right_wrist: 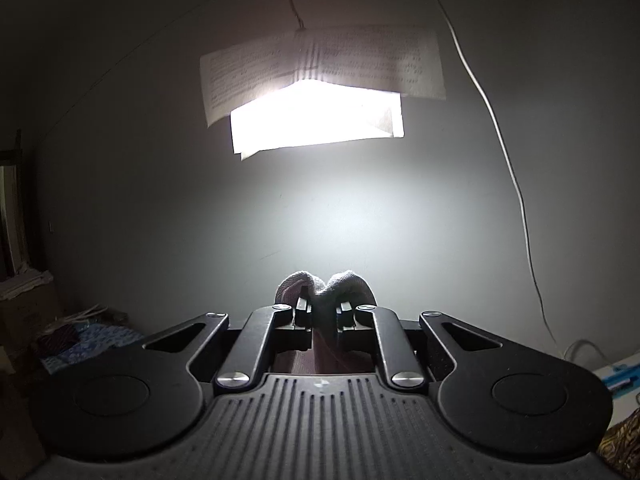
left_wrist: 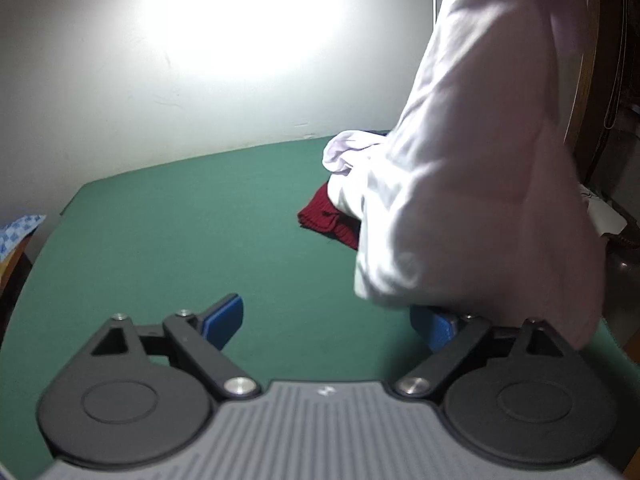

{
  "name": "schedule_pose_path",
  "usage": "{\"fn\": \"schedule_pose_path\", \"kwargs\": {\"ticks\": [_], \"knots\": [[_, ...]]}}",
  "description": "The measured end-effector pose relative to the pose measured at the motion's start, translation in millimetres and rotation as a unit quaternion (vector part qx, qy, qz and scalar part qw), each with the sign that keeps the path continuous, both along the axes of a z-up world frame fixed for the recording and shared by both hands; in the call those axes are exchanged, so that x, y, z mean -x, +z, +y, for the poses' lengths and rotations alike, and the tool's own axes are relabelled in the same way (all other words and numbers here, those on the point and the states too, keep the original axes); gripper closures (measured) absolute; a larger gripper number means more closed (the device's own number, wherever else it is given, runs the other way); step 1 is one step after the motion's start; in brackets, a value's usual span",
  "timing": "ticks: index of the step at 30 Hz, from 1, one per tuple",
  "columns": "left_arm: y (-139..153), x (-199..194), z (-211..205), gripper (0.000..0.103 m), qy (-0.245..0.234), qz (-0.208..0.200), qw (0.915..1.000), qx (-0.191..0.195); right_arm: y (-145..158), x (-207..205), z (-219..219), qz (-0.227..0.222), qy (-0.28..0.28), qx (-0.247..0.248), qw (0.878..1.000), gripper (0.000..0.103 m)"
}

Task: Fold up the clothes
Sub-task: 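Grasp the lifted T-shirt with the left gripper while the right gripper holds it up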

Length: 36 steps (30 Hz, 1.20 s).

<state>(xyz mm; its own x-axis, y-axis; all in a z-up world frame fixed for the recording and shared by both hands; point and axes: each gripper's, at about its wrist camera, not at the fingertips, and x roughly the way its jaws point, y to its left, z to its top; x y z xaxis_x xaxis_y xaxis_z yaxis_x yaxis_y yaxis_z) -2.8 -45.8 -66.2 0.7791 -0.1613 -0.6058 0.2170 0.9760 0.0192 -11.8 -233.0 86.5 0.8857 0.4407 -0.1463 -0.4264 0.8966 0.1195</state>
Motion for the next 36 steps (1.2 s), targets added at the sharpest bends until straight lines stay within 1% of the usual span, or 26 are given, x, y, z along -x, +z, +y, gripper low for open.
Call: {"fn": "schedule_pose_path", "kwargs": {"ticks": [2,3,4,6,8,10,11,12,13,14,15,17,20,21,23,24,25,26,28,29,30,31,32,34,35,36], "knots": [[-6,1,4,0.014,0.017,-0.001,0.9993,-0.034,-29,10,3,0.025,-0.014,0.047,0.998,0.092],[-10,1,8,0.023,0.025,0.005,0.9985,-0.048,-44,16,4,0.041,-0.02,0.068,0.997,0.092],[-14,1,12,0.031,0.034,0.011,0.9975,-0.061,-60,22,2,0.066,-0.017,0.083,0.994,0.087],[-24,-1,20,0.064,0.049,0.036,0.9951,-0.078,-92,36,2,0.116,0.012,0.125,0.985,0.087],[-35,-2,29,0.077,0.059,0.062,0.9926,-0.086,-120,55,8,0.146,0.031,0.19,0.97,0.078],[-43,1,38,0.076,0.055,0.08,0.9918,-0.083,-140,72,10,0.164,0.035,0.238,0.957,0.061],[-46,4,42,0.07,0.047,0.085,0.9921,-0.078,-147,76,8,0.176,0.031,0.244,0.953,0.06],[-47,10,47,0.06,0.036,0.085,0.9931,-0.072,-154,80,6,0.188,0.028,0.25,0.95,0.057],[-46,17,46,0.054,0.022,0.081,0.9942,-0.067,-160,82,4,0.204,0.025,0.252,0.946,0.053],[-44,23,44,0.046,0.004,0.072,0.9952,-0.067,-164,81,0,0.223,0.021,0.249,0.942,0.052],[-42,31,39,0.04,-0.022,0.061,0.9952,-0.074,-167,81,-4,0.233,0.011,0.244,0.941,0.052],[-40,44,23,0.033,-0.073,0.041,0.9922,-0.092,-169,79,-13,0.239,-0.018,0.222,0.945,0.048],[-42,59,-9,0.031,-0.149,0.017,0.9805,-0.127,-169,75,-17,0.239,-0.045,0.187,0.952,0.048],[-45,63,-20,0.03,-0.159,0.001,0.9752,-0.154,-168,73,-16,0.235,-0.052,0.179,0.954,0.05],[-52,69,-40,0.03,-0.173,-0.036,0.9608,-0.213,-165,69,-16,0.226,-0.062,0.156,0.959,0.068],[-55,69,-49,0.03,-0.178,-0.056,0.9515,-0.245,-161,69,-19,0.222,-0.062,0.132,0.964,0.079],[-56,68,-55,0.03,-0.184,-0.067,0.9455,-0.26,-157,69,-22,0.219,-0.064,0.11,0.967,0.08],[-55,63,-59,0.03,-0.189,-0.074,0.9431,-0.264,-153,68,-24,0.216,-0.065,0.093,0.97,0.081],[-53,54,-66,0.038,-0.198,-0.082,0.9387,-0.27,-146,68,-26,0.206,-0.068,0.083,0.973,0.086],[-53,48,-69,0.059,-0.201,-0.08,0.936,-0.278,-144,68,-26,0.2,-0.068,0.084,0.974,0.087],[-53,42,-73,0.09,-0.203,-0.079,0.9332,-0.286,-141,69,-26,0.196,-0.067,0.085,0.975,0.087],[-54,38,-76,0.097,-0.203,-0.073,0.9324,-0.29,-138,68,-26,0.191,-0.067,0.083,0.976,0.087],[-54,34,-79,0.096,-0.203,-0.067,0.9315,-0.295,-135,67,-26,0.184,-0.07,0.08,0.977,0.087],[-49,39,-80,0.095,-0.215,-0.062,0.9336,-0.28,-129,65,-25,0.167,-0.078,0.076,0.98,0.087],[-47,45,-80,0.09,-0.219,-0.068,0.9349,-0.271,-126,63,-25,0.16,-0.085,0.075,0.981,0.087],[-44,52,-80,0.088,-0.223,-0.074,0.936,-0.262,-124,60,-25,0.154,-0.093,0.074,0.981,0.087]]}}
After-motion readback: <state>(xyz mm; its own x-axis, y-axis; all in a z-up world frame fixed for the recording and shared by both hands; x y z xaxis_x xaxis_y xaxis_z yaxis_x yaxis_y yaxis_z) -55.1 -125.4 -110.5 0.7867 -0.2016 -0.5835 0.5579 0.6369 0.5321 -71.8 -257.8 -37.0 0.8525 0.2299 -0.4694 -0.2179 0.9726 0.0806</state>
